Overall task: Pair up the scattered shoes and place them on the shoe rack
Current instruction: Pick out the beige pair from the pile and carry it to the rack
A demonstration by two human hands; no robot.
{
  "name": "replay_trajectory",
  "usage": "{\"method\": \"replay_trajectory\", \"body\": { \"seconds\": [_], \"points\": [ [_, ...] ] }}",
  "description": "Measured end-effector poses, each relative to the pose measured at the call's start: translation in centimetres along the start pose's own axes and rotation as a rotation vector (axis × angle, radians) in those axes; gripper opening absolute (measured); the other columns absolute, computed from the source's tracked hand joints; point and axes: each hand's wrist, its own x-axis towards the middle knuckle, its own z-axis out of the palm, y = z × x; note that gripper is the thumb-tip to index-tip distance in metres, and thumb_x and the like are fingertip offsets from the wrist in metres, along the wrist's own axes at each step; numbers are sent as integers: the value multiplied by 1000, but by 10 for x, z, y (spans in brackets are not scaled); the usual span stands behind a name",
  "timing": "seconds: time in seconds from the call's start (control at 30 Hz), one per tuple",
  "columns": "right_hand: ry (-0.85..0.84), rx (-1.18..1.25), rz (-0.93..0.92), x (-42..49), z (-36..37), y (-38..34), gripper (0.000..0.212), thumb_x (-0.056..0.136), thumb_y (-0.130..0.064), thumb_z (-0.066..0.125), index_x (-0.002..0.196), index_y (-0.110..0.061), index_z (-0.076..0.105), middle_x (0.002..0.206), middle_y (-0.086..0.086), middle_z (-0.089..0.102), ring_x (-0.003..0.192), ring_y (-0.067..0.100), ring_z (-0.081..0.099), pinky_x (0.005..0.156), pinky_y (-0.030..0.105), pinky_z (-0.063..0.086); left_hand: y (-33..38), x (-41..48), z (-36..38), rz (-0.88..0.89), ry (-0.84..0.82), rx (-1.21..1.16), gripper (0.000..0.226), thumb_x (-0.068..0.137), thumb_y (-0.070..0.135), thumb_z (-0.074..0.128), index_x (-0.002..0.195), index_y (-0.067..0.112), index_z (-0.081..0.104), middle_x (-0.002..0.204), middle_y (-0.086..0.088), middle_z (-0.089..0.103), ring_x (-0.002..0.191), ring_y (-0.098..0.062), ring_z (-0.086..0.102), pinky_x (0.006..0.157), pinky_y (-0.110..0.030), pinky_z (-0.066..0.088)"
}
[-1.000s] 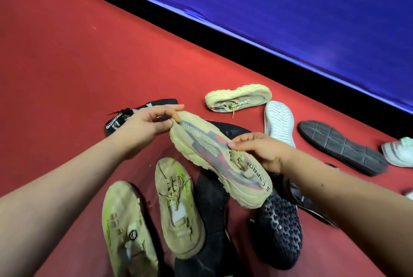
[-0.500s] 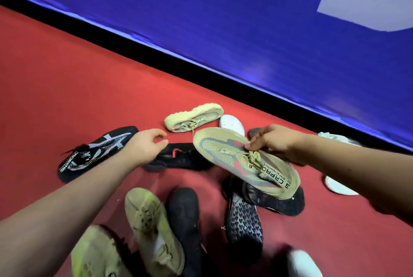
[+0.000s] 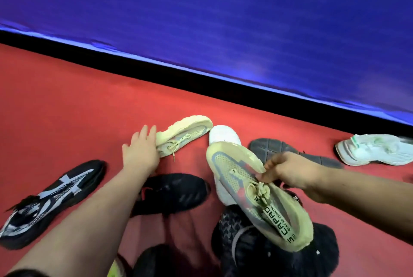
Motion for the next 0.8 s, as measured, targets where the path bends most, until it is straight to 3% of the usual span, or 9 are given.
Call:
{"method": "replay_trajectory", "body": {
  "seconds": [0.07, 0.13, 0.3, 0.4, 0.47, 0.57, 0.7, 0.8],
  "points": [
    [-37, 8, -10, 14, -8, 6, 20, 71, -19, 79, 76, -10, 62, 71, 13, 49, 69, 22, 41, 61, 31, 30, 8, 21, 5, -19, 7, 99, 49, 90, 27, 48, 137, 24, 33, 139, -2, 43, 128, -25, 40, 99, -48, 36],
    [-68, 17, -11, 28, -18, 12, 21, 71, -21, 79, 75, -11, 61, 70, 12, 47, 69, 23, 38, 61, 31, 28, 19, 31, 13, -23, 50, 183, 25, 89, 19, 46, 114, 21, 47, 115, -3, 58, 112, -26, 51, 92, -45, 39],
    [-106, 164, 70, 43, -29, 15, 21, 73, -18, 79, 73, -10, 60, 72, 13, 47, 72, 24, 36, 55, 28, 25, 35, 9, 3, -65, 29, 100, 17, 91, 21, 44, 105, 16, 51, 106, -5, 57, 106, -28, 53, 85, -46, 40],
    [-96, 270, 119, 20, -33, 3, 20, 75, -17, 78, 83, -7, 62, 77, 15, 51, 69, 22, 41, 54, 27, 31, 40, -25, -29, -146, -28, -51, 17, 90, 23, 42, 100, 12, 52, 103, -11, 57, 104, -34, 56, 80, -42, 41],
    [-102, 320, 151, -10, -40, -7, 22, 78, -18, 75, 89, -1, 66, 79, 14, 60, 69, 21, 49, 57, 27, 38, 42, -57, -58, -161, -74, -145, 24, 90, 30, 47, 98, 8, 53, 103, -16, 59, 101, -38, 58, 79, -41, 44],
    [-76, 377, 244, -64, -54, -26, 13, 81, -12, 71, 76, -6, 61, 71, 11, 59, 59, 19, 50, 52, 25, 40, 53, -113, -113, -149, -136, -206, 37, 90, 41, 50, 99, 5, 57, 102, -20, 63, 97, -38, 60, 78, -40, 47],
    [-57, 424, 378, -157, -93, -57, 16, 78, -7, 73, 79, -6, 57, 70, 14, 52, 53, 18, 43, 53, 24, 36, 81, -195, -219, -183, -271, -299, 26, 88, 34, 56, 85, 9, 52, 86, -13, 60, 80, -33, 58, 62, -30, 35],
    [-50, 487, 425, -230, -125, -82, 20, 76, -8, 75, 77, -10, 56, 70, 8, 58, 57, 16, 49, 56, 24, 40, 103, -255, -297, -215, -329, -377, 24, 88, 35, 57, 92, 11, 57, 87, -8, 65, 75, -26, 58, 62, -28, 38]
  ]
}}
